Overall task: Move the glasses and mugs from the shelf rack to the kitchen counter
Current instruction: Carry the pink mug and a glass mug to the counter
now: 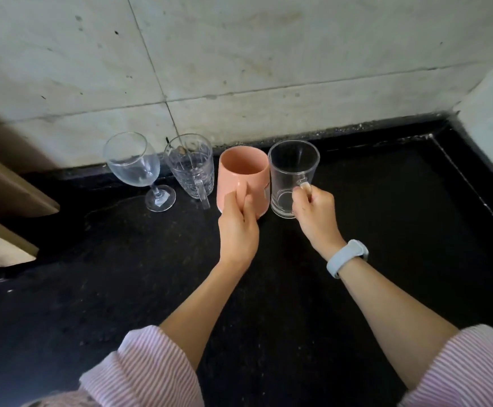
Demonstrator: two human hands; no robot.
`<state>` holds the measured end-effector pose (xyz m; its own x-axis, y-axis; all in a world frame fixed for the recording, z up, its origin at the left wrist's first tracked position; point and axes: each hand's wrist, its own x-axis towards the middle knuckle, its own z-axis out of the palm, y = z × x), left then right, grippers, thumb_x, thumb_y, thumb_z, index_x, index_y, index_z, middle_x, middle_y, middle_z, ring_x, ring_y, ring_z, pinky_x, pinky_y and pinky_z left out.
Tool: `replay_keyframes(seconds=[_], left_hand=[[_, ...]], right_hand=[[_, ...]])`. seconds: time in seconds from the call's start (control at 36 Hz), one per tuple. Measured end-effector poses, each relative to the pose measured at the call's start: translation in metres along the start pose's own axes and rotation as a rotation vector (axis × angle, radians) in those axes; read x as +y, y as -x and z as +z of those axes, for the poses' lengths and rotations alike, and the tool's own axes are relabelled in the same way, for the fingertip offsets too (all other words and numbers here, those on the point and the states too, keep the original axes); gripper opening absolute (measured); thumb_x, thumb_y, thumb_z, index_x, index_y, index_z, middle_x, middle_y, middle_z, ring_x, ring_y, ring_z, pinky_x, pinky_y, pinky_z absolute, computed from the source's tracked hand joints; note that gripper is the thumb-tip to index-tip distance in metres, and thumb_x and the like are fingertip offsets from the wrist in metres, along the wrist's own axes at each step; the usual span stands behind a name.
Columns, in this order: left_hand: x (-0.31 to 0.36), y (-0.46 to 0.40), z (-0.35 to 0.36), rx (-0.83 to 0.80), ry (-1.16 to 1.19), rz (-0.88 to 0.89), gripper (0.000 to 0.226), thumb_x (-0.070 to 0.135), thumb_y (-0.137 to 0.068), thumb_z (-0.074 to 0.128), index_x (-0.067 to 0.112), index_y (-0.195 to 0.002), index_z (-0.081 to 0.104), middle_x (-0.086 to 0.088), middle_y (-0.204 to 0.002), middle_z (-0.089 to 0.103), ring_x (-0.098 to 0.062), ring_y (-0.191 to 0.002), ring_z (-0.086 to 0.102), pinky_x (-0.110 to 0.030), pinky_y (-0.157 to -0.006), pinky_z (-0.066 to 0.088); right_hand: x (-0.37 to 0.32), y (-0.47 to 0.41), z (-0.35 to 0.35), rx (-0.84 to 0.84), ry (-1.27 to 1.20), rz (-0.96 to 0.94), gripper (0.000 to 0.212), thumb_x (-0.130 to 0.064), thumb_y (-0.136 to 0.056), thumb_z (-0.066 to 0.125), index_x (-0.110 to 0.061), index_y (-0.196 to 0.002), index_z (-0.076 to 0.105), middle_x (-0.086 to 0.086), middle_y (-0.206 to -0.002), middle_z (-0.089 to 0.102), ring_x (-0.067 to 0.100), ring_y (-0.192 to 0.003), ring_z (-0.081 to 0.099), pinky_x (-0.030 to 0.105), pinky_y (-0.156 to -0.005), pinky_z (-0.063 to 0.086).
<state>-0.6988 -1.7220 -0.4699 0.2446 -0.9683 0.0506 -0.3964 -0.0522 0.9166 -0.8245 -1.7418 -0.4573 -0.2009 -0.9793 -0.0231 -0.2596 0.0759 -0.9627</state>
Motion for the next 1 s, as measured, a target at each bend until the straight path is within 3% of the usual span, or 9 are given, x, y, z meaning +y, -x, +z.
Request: replay_keyframes(seconds=[0.06, 0.22, 0.36, 0.5, 0.61, 0.67, 0.83, 0.94, 1.0], left_hand=[[-0.002, -0.007, 0.004, -0.004, 0.008, 0.016, 0.02, 0.026, -0.098, 0.037, 0.009, -0.089, 0.042, 0.0, -0.071, 0.052, -0.01, -0.058, 0.046, -0.029, -0.051, 0.035], [-0.009, -0.022, 0.018, -0.062, 0.026, 0.043, 0.012, 0.021, -0.099, 0.035, 0.014, -0.09, 0.038, 0.012, -0.07, 0.051, 0.003, -0.059, 0.053, -0.005, -0.051, 0.037], [-0.022, -0.019, 0.025, -0.132, 0.055, 0.038, 0.006, 0.02, -0.099, 0.035, 0.017, -0.094, 0.038, 0.004, -0.085, 0.063, 0.0, -0.06, 0.051, -0.007, -0.053, 0.039], [-0.027, -0.015, 0.03, -0.103, 0.078, 0.044, 0.009, 0.021, -0.097, 0.04, 0.012, -0.097, 0.041, 0.01, -0.095, 0.068, 0.007, -0.062, 0.052, -0.005, -0.057, 0.04], [-0.027, -0.015, 0.029, -0.035, 0.083, 0.016, 0.006, 0.019, -0.094, 0.049, 0.015, -0.089, 0.048, 0.022, -0.076, 0.062, 0.008, -0.06, 0.052, -0.005, -0.055, 0.039], [-0.024, -0.015, 0.028, 0.015, 0.053, -0.008, 0.014, 0.02, -0.091, 0.054, 0.02, -0.079, 0.047, 0.015, -0.061, 0.052, 0.003, -0.053, 0.047, -0.007, -0.051, 0.036], [-0.013, -0.015, 0.025, 0.062, -0.02, -0.077, 0.026, 0.016, -0.087, 0.058, 0.02, -0.066, 0.044, 0.008, -0.055, 0.044, 0.002, -0.051, 0.047, -0.007, -0.049, 0.034], [-0.005, -0.013, 0.021, 0.081, -0.086, -0.13, 0.009, 0.016, -0.085, 0.061, 0.009, -0.081, 0.058, -0.003, -0.081, 0.054, -0.008, -0.065, 0.047, -0.011, -0.061, 0.033], [-0.003, -0.01, 0.017, 0.097, -0.104, -0.154, 0.021, 0.019, -0.083, 0.065, 0.008, -0.1, 0.06, -0.005, -0.099, 0.05, -0.009, -0.076, 0.048, -0.005, -0.069, 0.031]], right_hand=[[0.001, -0.008, 0.001, -0.006, 0.003, -0.007, 0.038, -0.009, -0.088, 0.046, -0.012, -0.052, 0.036, 0.008, -0.053, 0.039, 0.018, -0.052, 0.037, 0.029, -0.051, 0.032], [0.006, -0.027, 0.002, -0.019, 0.03, -0.008, 0.031, -0.007, -0.088, 0.045, 0.011, -0.063, 0.046, 0.017, -0.061, 0.045, 0.026, -0.058, 0.038, 0.035, -0.055, 0.033], [0.007, -0.038, -0.004, -0.036, 0.083, -0.01, 0.029, -0.01, -0.09, 0.044, 0.01, -0.068, 0.05, 0.017, -0.063, 0.045, 0.023, -0.058, 0.04, 0.025, -0.052, 0.034], [0.007, -0.041, -0.007, -0.062, 0.111, -0.004, 0.028, -0.01, -0.09, 0.043, 0.008, -0.07, 0.05, 0.017, -0.066, 0.046, 0.023, -0.061, 0.042, 0.03, -0.057, 0.036], [0.009, -0.039, -0.007, -0.08, 0.153, 0.007, 0.026, -0.013, -0.092, 0.041, 0.003, -0.074, 0.051, 0.021, -0.075, 0.05, 0.027, -0.07, 0.048, 0.039, -0.068, 0.042], [0.01, -0.037, -0.008, -0.09, 0.18, 0.012, 0.022, -0.018, -0.095, 0.04, -0.004, -0.08, 0.049, 0.02, -0.081, 0.053, 0.028, -0.076, 0.051, 0.039, -0.072, 0.045], [0.009, -0.032, -0.01, -0.082, 0.311, -0.02, 0.02, -0.027, -0.095, 0.04, -0.008, -0.096, 0.047, 0.012, -0.095, 0.051, 0.026, -0.091, 0.051, 0.035, -0.074, 0.046], [0.011, -0.014, -0.013, -0.021, 0.433, -0.054, 0.033, -0.017, -0.089, 0.053, -0.01, -0.12, 0.043, 0.012, -0.122, 0.045, 0.022, -0.111, 0.048, 0.027, -0.088, 0.042], [0.009, -0.003, -0.015, 0.005, 0.469, -0.067, 0.046, -0.014, -0.087, 0.056, -0.011, -0.13, 0.038, 0.013, -0.132, 0.041, 0.022, -0.12, 0.044, 0.025, -0.092, 0.038]])
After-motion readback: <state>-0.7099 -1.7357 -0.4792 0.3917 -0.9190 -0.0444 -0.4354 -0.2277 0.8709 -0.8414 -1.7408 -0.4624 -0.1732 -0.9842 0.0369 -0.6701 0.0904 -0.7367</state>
